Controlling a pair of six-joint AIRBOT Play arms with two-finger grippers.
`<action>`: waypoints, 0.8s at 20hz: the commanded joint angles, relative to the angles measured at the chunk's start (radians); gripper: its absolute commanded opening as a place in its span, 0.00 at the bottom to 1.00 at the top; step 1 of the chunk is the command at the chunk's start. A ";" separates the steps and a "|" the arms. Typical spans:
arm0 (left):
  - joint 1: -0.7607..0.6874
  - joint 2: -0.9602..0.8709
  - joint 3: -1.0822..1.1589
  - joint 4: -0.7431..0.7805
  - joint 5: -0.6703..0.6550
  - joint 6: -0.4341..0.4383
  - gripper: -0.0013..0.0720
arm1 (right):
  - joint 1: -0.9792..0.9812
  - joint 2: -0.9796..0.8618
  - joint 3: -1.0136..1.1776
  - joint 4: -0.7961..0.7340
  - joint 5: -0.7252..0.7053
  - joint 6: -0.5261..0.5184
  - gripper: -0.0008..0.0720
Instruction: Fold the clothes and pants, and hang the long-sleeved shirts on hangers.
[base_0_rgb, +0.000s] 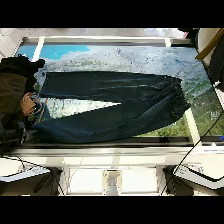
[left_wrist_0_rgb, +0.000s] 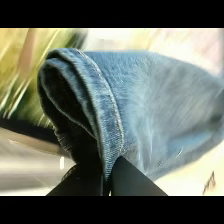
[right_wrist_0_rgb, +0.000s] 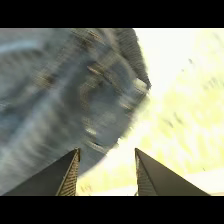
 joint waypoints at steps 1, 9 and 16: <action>-0.090 0.015 0.078 -0.118 0.079 -0.079 0.04 | -0.145 0.060 -0.192 0.039 -0.005 -0.022 0.54; -0.370 0.015 0.146 -0.145 0.357 -0.174 0.04 | -0.104 0.019 -0.762 0.382 -0.488 -0.244 0.77; -0.369 0.016 0.154 -0.144 0.343 -0.195 0.04 | 0.058 -0.284 -0.631 0.498 -0.575 -0.262 0.77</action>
